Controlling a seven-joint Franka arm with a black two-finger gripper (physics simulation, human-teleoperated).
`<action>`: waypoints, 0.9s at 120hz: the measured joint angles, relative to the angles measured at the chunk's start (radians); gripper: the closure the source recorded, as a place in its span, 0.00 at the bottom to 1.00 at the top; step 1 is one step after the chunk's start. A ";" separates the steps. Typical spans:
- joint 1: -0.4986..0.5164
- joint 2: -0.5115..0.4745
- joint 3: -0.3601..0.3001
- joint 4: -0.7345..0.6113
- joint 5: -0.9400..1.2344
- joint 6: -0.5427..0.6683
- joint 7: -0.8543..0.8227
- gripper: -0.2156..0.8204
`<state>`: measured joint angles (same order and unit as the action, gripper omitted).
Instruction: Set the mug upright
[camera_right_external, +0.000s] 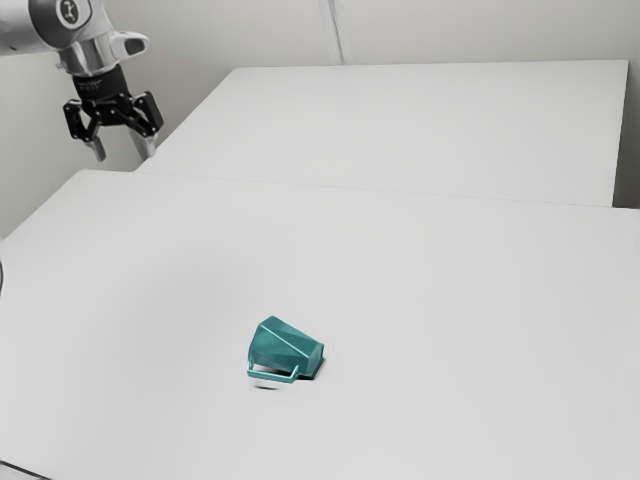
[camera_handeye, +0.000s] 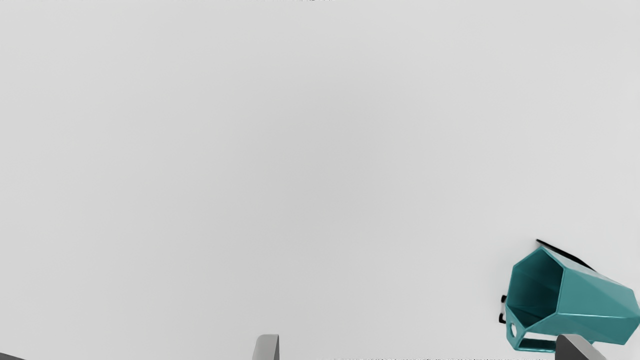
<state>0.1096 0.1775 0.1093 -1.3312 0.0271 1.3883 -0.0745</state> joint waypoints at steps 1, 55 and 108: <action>0.000 -0.002 -0.002 0.000 -0.001 0.000 0.000 0.21; 0.041 -0.018 0.113 -0.540 -0.609 0.290 0.190 0.21; -0.043 0.006 0.139 -0.825 -0.945 0.430 0.676 0.21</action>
<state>0.0665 0.1839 0.2484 -2.1558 -0.9179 1.8181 0.6014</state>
